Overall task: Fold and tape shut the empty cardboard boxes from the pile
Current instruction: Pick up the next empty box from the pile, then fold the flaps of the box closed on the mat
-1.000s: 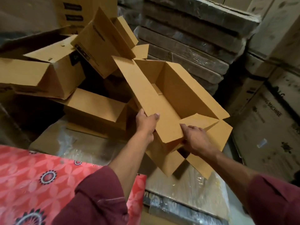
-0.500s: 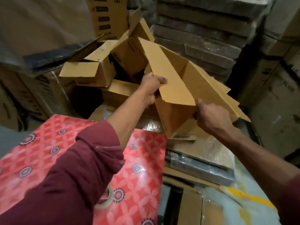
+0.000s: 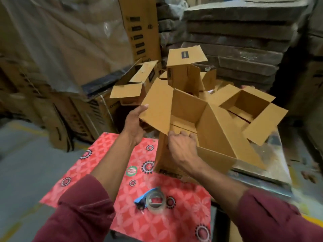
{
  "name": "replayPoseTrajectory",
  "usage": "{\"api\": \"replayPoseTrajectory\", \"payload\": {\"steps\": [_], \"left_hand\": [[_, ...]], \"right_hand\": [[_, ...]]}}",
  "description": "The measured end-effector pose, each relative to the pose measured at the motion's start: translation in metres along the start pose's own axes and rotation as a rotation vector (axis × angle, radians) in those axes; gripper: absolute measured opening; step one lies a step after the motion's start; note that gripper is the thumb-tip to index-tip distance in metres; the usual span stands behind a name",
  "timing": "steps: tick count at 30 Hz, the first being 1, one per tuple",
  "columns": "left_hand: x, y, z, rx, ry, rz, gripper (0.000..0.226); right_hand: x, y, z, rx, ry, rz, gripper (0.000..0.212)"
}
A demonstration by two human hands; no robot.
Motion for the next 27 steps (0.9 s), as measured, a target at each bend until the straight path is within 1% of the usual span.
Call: {"api": "replayPoseTrajectory", "payload": {"steps": [1, 4, 5, 7, 9, 11, 14, 16, 18, 21, 24, 27], "left_hand": [[-0.014, -0.006, 0.0, 0.0, 0.033, 0.001, 0.05], [-0.063, -0.032, -0.014, -0.047, 0.16, -0.071, 0.028], [-0.08, -0.04, -0.022, -0.068, 0.194, -0.085, 0.024], [-0.114, -0.051, -0.044, -0.102, 0.227, -0.066, 0.019], [-0.149, -0.055, -0.075, -0.103, 0.253, -0.038, 0.007], [-0.186, -0.052, -0.113, -0.111, 0.272, -0.036, 0.015], [-0.237, -0.042, -0.174, -0.122, 0.254, -0.094, 0.01], [-0.27, -0.036, -0.215, -0.144, 0.253, -0.156, 0.01], [-0.3, -0.035, -0.255, -0.172, 0.231, -0.231, 0.009], [-0.327, -0.034, -0.3, -0.198, 0.183, -0.307, 0.013], [-0.35, -0.036, -0.341, -0.185, 0.209, -0.369, 0.019], [-0.364, -0.045, -0.373, -0.186, 0.255, -0.443, 0.027]], "right_hand": [[0.008, -0.016, -0.005, -0.004, -0.011, -0.009, 0.032], [0.035, -0.066, -0.029, 0.001, -0.027, -0.029, 0.029], [0.044, -0.085, -0.04, 0.005, -0.034, -0.034, 0.029], [0.066, -0.124, -0.064, 0.024, -0.044, -0.031, 0.029], [0.086, -0.163, -0.092, 0.061, -0.06, -0.025, 0.029], [0.106, -0.199, -0.124, 0.113, -0.081, -0.033, 0.026], [0.134, -0.242, -0.171, 0.162, -0.128, -0.104, 0.023], [0.15, -0.261, -0.202, 0.13, -0.165, -0.213, 0.024], [0.167, -0.265, -0.228, 0.108, -0.22, -0.331, 0.034], [0.195, -0.232, -0.236, 0.155, -0.353, -0.388, 0.053], [0.221, -0.185, -0.227, 0.196, -0.512, -0.252, 0.069], [0.226, -0.152, -0.217, 0.141, -0.653, -0.093, 0.084]]}}
Point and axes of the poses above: each hand's wrist, its own z-axis away from the middle knuckle, its own x-axis out of the palm, y = z × x, the point moved 6 cm from there along -z, towards the middle knuckle, and after that the axes turned 1 degree about y, right-handed, at the moved point
